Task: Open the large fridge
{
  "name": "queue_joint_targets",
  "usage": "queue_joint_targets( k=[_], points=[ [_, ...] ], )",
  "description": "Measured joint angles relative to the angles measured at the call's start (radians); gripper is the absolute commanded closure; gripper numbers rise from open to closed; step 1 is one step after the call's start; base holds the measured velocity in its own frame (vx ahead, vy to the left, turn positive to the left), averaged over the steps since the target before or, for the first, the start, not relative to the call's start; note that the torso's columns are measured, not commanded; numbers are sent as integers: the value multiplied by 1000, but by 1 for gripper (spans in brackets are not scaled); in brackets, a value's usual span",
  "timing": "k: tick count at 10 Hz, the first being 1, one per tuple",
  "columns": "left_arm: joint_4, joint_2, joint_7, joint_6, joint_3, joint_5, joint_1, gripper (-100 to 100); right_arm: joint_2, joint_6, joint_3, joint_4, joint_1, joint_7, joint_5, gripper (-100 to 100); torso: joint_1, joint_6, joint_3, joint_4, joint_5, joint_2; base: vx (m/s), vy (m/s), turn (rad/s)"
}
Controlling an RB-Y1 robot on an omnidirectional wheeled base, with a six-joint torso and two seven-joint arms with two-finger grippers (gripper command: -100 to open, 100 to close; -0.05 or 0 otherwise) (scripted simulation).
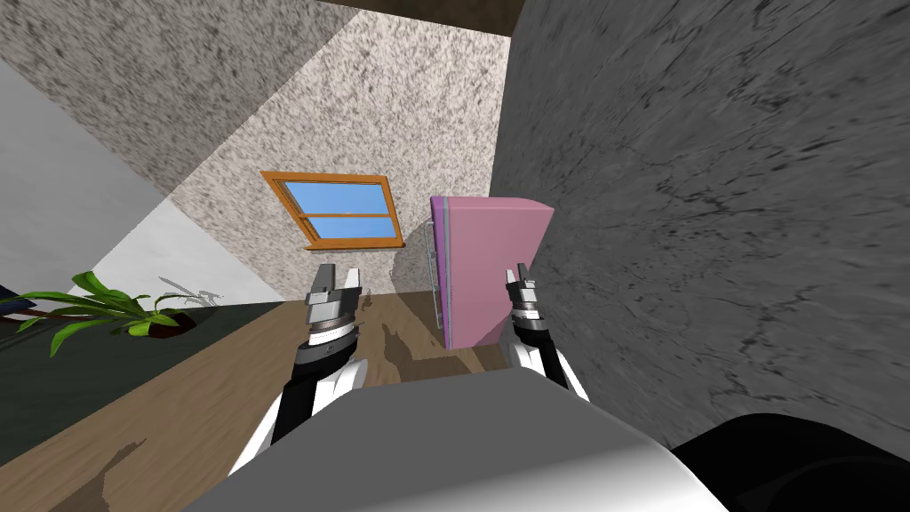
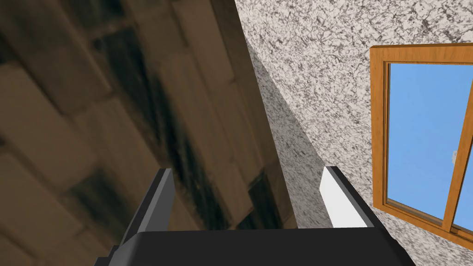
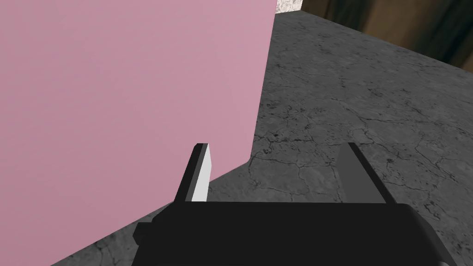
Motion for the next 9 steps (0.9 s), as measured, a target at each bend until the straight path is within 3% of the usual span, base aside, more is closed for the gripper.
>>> queue_joint_targets(
  k=[2, 9],
  points=[
    [0, 0, 0, 0, 0, 0, 0, 0, 0, 0, 0, 0, 0, 0, 0, 0, 0, 0, -209, 105, 0, 104, 0, 0, 0],
    [0, 0, 0, 0, 0, 0, 0, 0, 0, 0, 0, 0, 0, 0, 0, 0, 0, 0, -1234, 617, 0, 618, 0, 0, 0]
  ],
)
